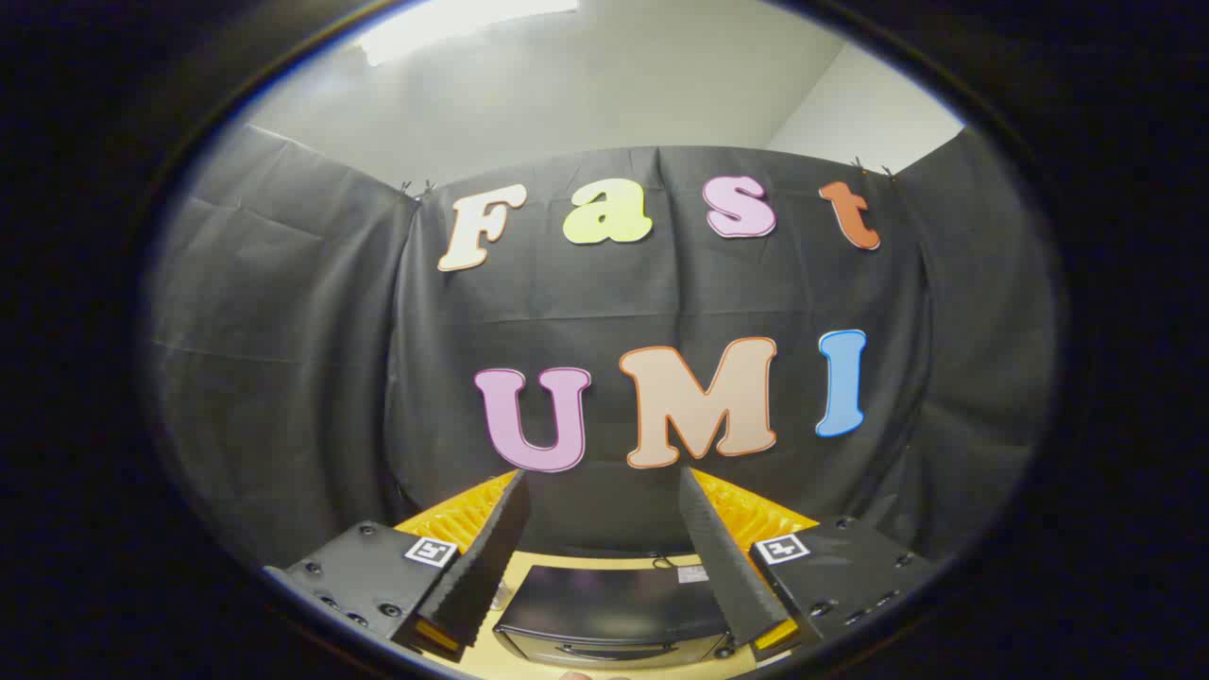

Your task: Open the toaster oven, put the food inside, and close the toaster oven door.

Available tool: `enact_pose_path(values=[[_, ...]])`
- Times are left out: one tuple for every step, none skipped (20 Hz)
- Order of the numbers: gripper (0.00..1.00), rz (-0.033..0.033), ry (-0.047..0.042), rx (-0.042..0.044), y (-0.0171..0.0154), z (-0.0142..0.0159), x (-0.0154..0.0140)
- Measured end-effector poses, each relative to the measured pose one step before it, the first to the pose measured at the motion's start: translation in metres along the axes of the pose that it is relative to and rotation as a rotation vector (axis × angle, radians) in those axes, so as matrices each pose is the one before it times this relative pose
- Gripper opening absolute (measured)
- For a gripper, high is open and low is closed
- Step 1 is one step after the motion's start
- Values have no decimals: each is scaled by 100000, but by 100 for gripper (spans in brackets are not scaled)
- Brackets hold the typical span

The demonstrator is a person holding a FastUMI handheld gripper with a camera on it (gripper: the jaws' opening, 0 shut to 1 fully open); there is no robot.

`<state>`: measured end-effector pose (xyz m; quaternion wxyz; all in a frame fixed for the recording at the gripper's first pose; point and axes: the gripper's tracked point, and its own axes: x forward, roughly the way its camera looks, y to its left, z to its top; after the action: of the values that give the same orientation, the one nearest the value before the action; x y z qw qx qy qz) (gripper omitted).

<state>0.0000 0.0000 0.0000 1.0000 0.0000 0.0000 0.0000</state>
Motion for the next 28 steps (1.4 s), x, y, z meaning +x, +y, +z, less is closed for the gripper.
enact_pose_path(values=[[98,-285,-255,31,-74,-105,-28],[98,-146,-72,187,-73,98,-76],[98,4,31,298,-167,-212,-7],[98,58,-70,214,14,142,-95],[98,59,-140,61,-12,-33,150],[98,41,-225,-45,-51,108,-52],[98,-7,-296,-106,98,35,14],[98,95,-282,-66,45,199,-76],[98,-56,-497,22,71,89,155],[98,42,-484,156,-52,109,-15],[98,142,-530,344,44,124,-180],[98,298,-462,510,41,150,-10],[98,101,-337,343,93,8,-8],[98,-39,-109,307,-45,-84,8],[98,-167,101,190,-71,-432,167],[98,-396,620,125,-265,-575,24],[98,-704,1377,85,-378,-1310,276],[98,-832,2174,328,-278,-1614,231],[98,-1300,2504,348,-476,-1828,290],[98,-1376,2637,261,-426,-1766,390],[98,-1655,2190,27,-582,-1830,369],[98,-1707,1962,360,-484,-1717,198],[98,-1804,1454,383,-510,-1508,385],[98,-1854,1604,155,-574,-1276,374],[98,-2165,1254,-274,-627,-1484,209],[98,-1878,1612,-460,-502,-1257,409],[98,-1338,1779,-556,-405,-1660,348],[98,-594,1669,-587,-121,-1190,332]])
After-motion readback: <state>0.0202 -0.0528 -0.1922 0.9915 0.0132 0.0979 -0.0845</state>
